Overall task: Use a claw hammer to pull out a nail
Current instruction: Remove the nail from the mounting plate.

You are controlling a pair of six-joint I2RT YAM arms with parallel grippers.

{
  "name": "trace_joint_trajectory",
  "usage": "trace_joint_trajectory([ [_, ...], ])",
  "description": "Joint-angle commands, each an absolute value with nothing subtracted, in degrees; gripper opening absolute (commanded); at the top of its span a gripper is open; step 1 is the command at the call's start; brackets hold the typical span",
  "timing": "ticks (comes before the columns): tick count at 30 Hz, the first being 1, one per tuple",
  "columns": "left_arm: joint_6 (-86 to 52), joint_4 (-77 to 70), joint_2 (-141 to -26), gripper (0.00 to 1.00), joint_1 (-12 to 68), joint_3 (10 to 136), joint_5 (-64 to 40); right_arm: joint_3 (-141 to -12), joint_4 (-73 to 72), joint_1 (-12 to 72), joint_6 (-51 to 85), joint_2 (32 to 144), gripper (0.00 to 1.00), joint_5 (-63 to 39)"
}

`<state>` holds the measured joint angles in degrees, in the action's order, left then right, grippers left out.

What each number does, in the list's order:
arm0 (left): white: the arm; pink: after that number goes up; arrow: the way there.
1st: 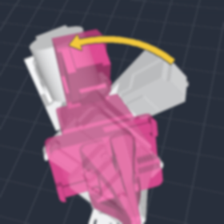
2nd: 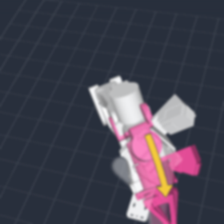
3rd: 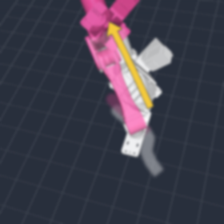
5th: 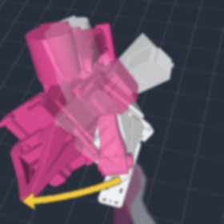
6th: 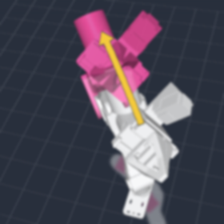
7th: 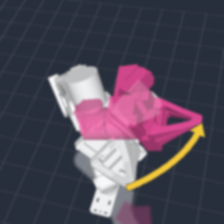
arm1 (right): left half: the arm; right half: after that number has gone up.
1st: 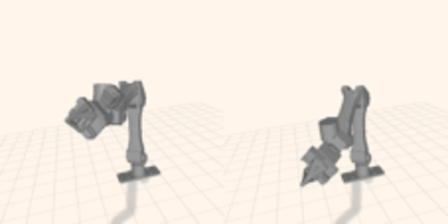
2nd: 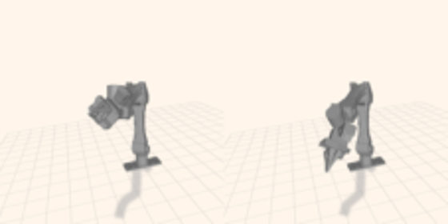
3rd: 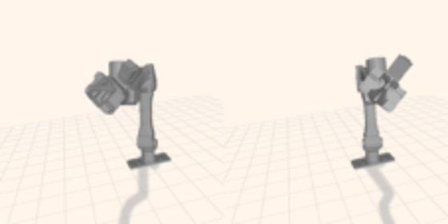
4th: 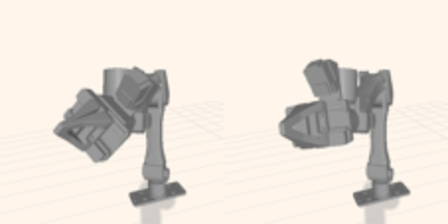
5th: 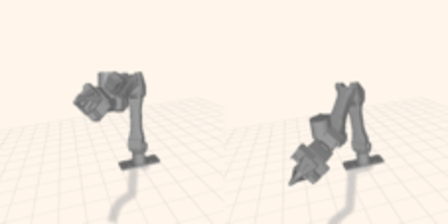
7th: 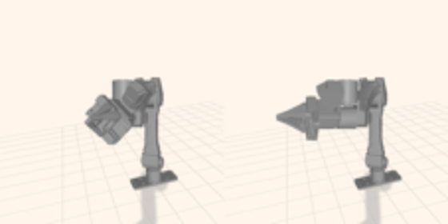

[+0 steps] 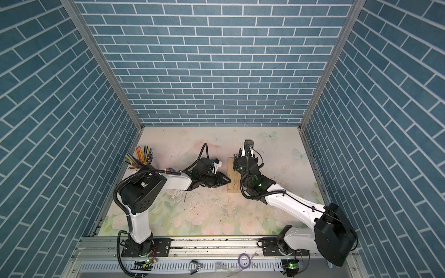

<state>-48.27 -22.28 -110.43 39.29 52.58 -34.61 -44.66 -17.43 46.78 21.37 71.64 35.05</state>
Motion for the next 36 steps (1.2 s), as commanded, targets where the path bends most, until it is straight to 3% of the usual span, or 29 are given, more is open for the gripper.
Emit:
trace_joint_trajectory([
  [1,-48.4,-19.5,-113.2,0.36,39.3,51.3,-32.2,-46.3,-9.8,47.5,25.9,71.2,0.00,35.9],
  [20,-47.8,-18.5,-113.6,0.36,39.3,51.7,-32.6,-50.1,-0.8,48.6,25.7,70.2,0.00,37.0],
  [36,-47.5,-17.7,-113.3,0.36,39.2,51.1,-31.6,-60.8,10.7,47.0,26.9,76.2,0.00,31.5],
])
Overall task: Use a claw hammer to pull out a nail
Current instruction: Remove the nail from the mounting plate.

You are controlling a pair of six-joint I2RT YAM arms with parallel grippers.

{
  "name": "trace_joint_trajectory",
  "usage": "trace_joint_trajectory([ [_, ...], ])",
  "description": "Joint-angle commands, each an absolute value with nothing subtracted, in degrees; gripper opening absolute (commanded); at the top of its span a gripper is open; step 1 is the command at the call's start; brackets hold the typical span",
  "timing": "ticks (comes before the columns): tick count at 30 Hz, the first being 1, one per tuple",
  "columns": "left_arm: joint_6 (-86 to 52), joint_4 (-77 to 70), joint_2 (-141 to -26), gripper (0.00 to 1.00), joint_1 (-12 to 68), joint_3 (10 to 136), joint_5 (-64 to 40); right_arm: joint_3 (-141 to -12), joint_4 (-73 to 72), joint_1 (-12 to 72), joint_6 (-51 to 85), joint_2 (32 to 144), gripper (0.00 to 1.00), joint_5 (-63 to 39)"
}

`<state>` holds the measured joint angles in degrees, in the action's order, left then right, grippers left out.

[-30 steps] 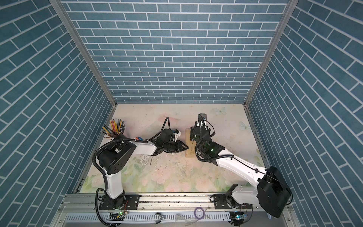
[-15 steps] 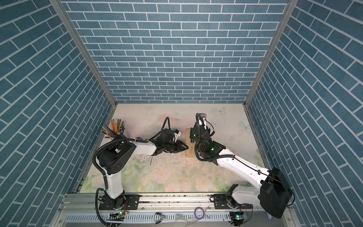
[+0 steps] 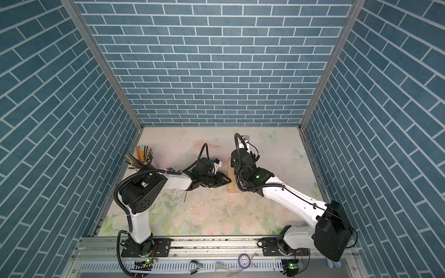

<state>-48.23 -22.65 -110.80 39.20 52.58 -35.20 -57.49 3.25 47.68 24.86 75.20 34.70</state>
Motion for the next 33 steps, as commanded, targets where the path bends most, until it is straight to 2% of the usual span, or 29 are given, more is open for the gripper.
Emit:
trace_joint_trajectory([
  [1,-47.5,-17.6,-113.4,0.36,39.2,51.2,-31.6,-61.9,12.4,46.5,27.1,76.6,0.00,30.6],
  [9,-47.6,-17.5,-113.8,0.36,39.0,51.4,-31.4,-70.5,22.5,43.1,27.4,80.4,0.00,23.4],
  [15,-47.7,-17.4,-114.3,0.36,38.7,51.4,-31.3,-79.1,31.6,41.4,27.7,84.6,0.00,22.3],
  [33,-47.1,-16.4,-115.1,0.36,38.4,52.9,-31.4,-90.0,38.9,34.7,24.6,92.0,0.00,11.0],
])
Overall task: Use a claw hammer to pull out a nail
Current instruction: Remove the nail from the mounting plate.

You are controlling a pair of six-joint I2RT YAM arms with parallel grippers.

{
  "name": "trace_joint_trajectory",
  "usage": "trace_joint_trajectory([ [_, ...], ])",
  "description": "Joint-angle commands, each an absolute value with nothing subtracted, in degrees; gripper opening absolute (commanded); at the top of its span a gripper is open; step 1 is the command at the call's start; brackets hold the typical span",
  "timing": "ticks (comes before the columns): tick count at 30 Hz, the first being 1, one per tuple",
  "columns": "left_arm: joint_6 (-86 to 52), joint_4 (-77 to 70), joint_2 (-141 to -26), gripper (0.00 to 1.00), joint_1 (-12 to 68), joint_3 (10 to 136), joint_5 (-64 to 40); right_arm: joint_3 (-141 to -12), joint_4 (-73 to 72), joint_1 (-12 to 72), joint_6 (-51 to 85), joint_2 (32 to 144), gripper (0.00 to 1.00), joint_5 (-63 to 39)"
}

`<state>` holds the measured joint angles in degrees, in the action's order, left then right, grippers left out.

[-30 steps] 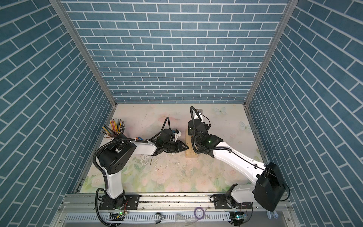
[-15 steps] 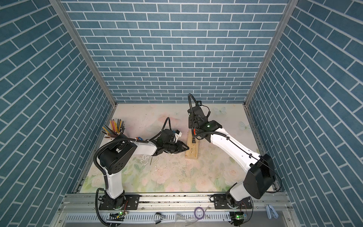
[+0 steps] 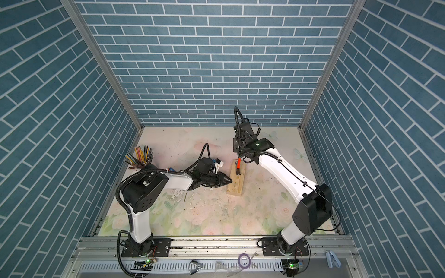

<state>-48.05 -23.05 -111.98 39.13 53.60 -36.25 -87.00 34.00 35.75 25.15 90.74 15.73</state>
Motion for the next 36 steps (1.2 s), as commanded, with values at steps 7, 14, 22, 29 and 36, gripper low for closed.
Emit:
trace_joint_trajectory([
  [7,-46.9,-15.7,-115.9,0.36,38.0,54.1,-31.7,-95.2,40.2,31.6,22.9,96.1,0.00,6.2],
  [14,-45.4,-13.4,-116.0,0.36,37.3,56.4,-31.6,-101.9,40.7,29.6,20.8,99.8,0.00,5.0],
  [22,-44.6,-12.7,-116.1,0.36,37.1,57.8,-32.0,-109.8,40.6,28.2,17.9,102.5,0.00,4.8],
  [29,-42.5,-10.8,-113.3,0.38,36.5,59.5,-30.8,-114.7,39.1,27.9,16.0,103.1,0.00,3.9],
  [36,-38.7,-10.1,-108.0,0.44,36.5,60.3,-28.8,-117.8,37.7,27.9,13.8,102.2,0.00,1.8],
])
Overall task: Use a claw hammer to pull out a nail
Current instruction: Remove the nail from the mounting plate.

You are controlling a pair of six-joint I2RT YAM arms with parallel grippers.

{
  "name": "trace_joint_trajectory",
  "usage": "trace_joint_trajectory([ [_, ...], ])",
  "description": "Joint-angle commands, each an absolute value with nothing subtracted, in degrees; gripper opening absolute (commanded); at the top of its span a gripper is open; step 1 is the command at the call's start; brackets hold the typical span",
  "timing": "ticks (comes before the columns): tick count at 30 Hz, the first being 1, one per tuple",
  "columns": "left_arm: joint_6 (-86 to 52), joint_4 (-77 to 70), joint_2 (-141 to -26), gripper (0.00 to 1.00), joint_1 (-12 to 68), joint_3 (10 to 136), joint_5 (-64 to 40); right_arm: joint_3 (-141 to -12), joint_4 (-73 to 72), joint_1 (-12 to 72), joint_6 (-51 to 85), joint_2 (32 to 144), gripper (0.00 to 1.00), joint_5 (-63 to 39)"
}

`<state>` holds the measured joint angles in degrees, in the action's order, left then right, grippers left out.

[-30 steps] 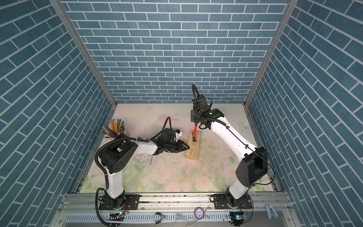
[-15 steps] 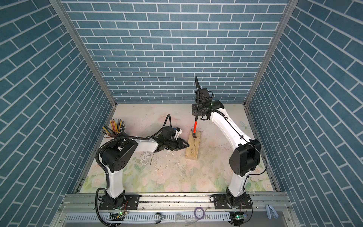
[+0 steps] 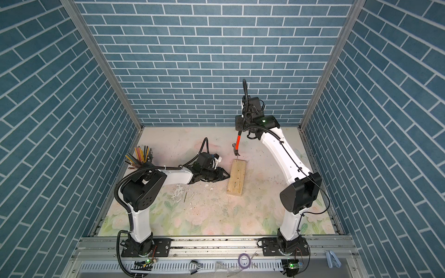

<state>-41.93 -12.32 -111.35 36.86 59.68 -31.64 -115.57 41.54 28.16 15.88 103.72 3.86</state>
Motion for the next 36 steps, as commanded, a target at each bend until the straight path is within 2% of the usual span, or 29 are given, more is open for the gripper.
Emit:
trace_joint_trajectory([
  [1,-37.8,-10.2,-106.7,0.47,36.5,60.4,-28.5,-117.8,37.5,27.9,13.7,101.9,0.00,1.5],
  [5,-32.4,-9.2,-99.8,0.64,37.3,61.4,-25.2,-117.8,37.0,27.9,12.8,100.9,0.00,-0.3],
  [9,-27.3,-9.0,-94.5,0.74,37.8,62.2,-22.8,-118.1,36.2,28.0,11.7,100.3,0.00,-2.0],
  [13,-21.7,-15.1,-89.4,0.86,39.7,60.4,-21.4,-118.2,35.1,27.9,11.6,99.6,0.00,-5.8],
  [25,-15.7,-14.8,-89.7,0.86,39.7,61.1,-21.5,-120.3,34.0,28.0,11.3,97.4,0.00,-10.9],
  [36,-15.1,-15.0,-91.2,0.83,37.2,61.7,-26.6,-117.4,29.1,28.8,10.9,92.5,0.00,-17.4],
])
